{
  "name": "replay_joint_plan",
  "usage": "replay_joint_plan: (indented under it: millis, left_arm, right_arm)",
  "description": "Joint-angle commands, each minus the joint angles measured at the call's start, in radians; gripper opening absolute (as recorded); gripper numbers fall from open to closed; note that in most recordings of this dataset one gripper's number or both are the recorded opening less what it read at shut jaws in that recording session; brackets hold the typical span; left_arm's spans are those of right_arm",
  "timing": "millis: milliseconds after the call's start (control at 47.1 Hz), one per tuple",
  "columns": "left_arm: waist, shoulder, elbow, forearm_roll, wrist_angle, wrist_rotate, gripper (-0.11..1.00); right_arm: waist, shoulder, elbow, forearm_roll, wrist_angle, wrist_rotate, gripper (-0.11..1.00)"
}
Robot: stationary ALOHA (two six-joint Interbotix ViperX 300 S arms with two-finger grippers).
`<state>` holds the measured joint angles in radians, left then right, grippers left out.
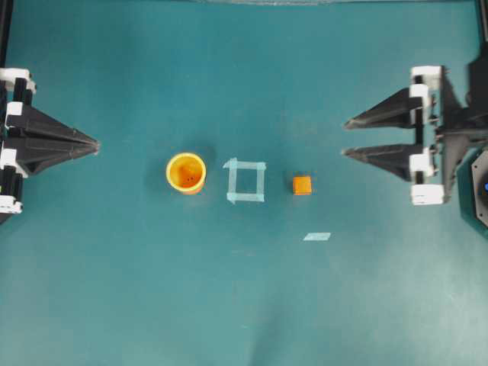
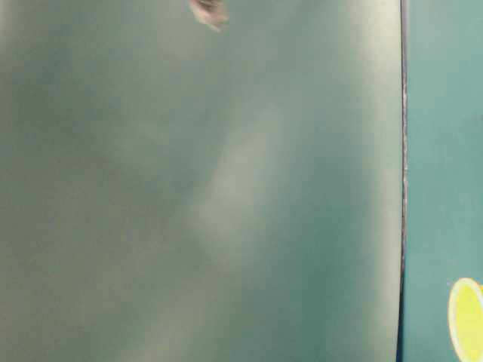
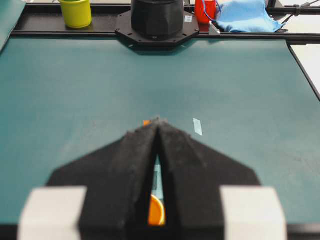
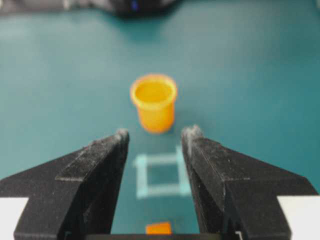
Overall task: Move the block backward with right arm.
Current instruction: 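Move the right gripper left toward the orange cube, fingers open, then lower the right gripper over the orange cube and close on it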
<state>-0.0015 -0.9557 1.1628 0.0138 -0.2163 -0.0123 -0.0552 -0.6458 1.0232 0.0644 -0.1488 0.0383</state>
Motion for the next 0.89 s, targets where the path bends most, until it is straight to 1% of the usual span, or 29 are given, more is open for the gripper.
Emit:
replay_joint_plan:
  millis: [0, 149, 276, 425, 637, 870]
  left_arm:
    - [-0.002, 0.008, -0.028, 0.002, -0.005, -0.002, 0.00]
    - [-0.002, 0.006, -0.028, 0.002, -0.005, -0.002, 0.00]
    - [-0.002, 0.006, -0.028, 0.003, -0.005, -0.002, 0.00]
    - [-0.003, 0.006, -0.028, 0.002, -0.003, -0.002, 0.00]
    - [-0.003, 0.006, -0.028, 0.002, 0.011, -0.002, 0.00]
    - [-0.002, 0.005, -0.028, 0.002, 0.023, -0.002, 0.00]
  right_arm:
    - [-0.002, 0.051, -0.038, 0.003, 0.020, 0.000, 0.54]
    - [-0.002, 0.150, -0.072, 0.002, 0.094, 0.000, 0.56]
    - [-0.002, 0.239, -0.112, 0.000, 0.184, -0.006, 0.58]
    - [0.000, 0.333, -0.155, -0.018, 0.275, -0.012, 0.60]
    - [-0.002, 0.423, -0.183, -0.043, 0.302, -0.012, 0.61]
    - [0.008, 0.505, -0.184, -0.049, 0.253, -0.012, 0.61]
